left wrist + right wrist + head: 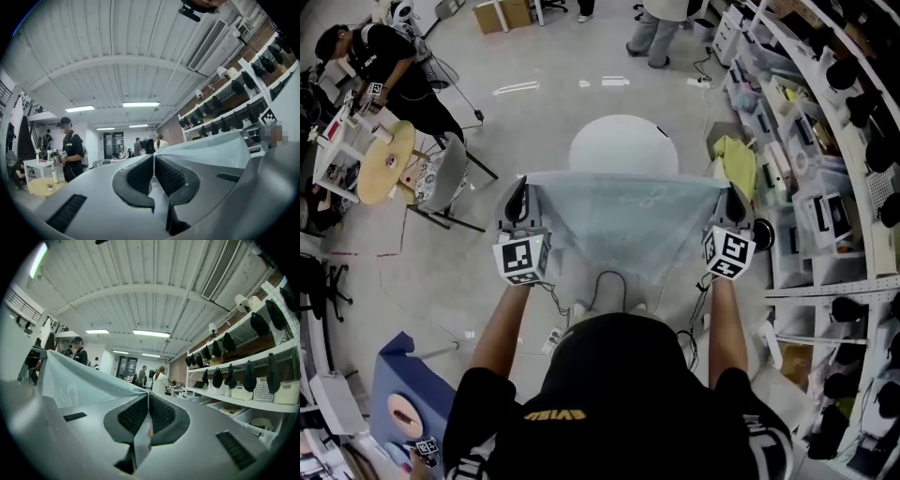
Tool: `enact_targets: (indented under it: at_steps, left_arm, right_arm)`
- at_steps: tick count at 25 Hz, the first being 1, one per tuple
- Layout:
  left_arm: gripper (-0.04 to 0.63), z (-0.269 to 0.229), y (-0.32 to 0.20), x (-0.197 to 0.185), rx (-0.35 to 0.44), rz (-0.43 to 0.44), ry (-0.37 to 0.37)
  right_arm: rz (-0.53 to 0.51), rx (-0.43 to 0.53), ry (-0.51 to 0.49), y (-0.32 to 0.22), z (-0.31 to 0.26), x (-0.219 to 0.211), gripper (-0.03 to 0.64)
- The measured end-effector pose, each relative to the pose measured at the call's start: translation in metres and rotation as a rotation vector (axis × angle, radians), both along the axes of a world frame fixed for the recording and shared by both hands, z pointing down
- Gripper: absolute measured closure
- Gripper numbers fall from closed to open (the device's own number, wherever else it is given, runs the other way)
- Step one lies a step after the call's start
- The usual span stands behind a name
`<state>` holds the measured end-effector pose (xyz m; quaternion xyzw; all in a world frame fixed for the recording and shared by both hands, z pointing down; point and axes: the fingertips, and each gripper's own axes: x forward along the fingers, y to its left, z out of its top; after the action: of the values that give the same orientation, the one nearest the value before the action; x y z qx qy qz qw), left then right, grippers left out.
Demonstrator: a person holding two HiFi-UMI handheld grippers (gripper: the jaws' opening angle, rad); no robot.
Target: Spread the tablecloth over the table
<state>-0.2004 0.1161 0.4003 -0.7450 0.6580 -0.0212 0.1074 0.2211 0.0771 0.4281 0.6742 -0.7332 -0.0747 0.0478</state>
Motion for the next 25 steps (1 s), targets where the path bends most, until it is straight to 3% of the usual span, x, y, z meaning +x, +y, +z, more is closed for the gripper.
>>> enact_targets:
  at_steps: [12, 25]
  left_arm:
    - [0.571, -0.014, -0.007, 0.043, 0.016, -0.113, 0.007]
    - [0.571, -0.023, -0.032, 0.082, -0.008, -0.127, -0.063]
  right_arm:
    - [-0.104, 0.022, 0.013, -0.028, -0.013, 0.041, 0.609]
    - [-0.165, 0.038, -0.020, -0.075, -0.019, 0.075, 0.609]
